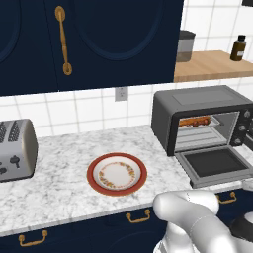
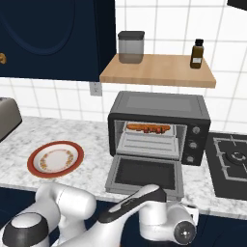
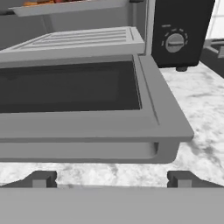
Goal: Pick up the kebab skewer and baguette bread, and place them inside the toaster oven. Close the toaster oven door and start by setting the timer.
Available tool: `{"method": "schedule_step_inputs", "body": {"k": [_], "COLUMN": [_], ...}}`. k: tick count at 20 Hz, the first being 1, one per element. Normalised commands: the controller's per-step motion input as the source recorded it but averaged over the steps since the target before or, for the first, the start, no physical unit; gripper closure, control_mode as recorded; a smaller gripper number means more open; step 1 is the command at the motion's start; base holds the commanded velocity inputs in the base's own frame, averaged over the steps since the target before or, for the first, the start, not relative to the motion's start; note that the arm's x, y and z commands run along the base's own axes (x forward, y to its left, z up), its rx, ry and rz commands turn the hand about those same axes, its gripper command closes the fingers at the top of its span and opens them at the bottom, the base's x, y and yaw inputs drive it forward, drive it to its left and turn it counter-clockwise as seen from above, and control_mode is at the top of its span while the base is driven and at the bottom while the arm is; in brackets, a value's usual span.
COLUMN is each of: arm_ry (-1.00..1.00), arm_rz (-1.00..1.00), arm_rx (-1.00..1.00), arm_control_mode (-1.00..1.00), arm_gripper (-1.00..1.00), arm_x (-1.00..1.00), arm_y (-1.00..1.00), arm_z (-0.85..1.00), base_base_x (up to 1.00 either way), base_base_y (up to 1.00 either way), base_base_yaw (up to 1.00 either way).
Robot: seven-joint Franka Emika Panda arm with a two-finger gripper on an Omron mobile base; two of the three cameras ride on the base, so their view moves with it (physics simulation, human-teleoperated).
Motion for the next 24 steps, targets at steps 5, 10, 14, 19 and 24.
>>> {"method": "schedule_step_inputs", "body": {"k": [5, 10, 14, 19, 24], "arm_ry": [0.0, 0.0, 0.01, 0.04, 0.01], "arm_rz": [0.0, 0.0, 0.0, -0.07, -0.06], "arm_rx": [0.0, 0.0, 0.0, 0.0, 0.0], "arm_control_mode": [-1.0, -1.0, -1.0, -1.0, -1.0], "arm_gripper": [-1.0, -1.0, -1.0, -1.0, -1.0], "arm_x": [0.09, 0.06, 0.14, 0.05, 0.02], "arm_y": [0.13, 0.14, 0.06, -0.07, -0.05], "arm_z": [-0.15, -0.15, 0.0, -0.04, -0.14], "base_base_x": [0.0, 0.0, 0.0, 0.0, 0.0], "base_base_y": [0.0, 0.0, 0.0, 0.0, 0.0], "base_base_yaw": [0.0, 0.0, 0.0, 0.0, 0.0]}}
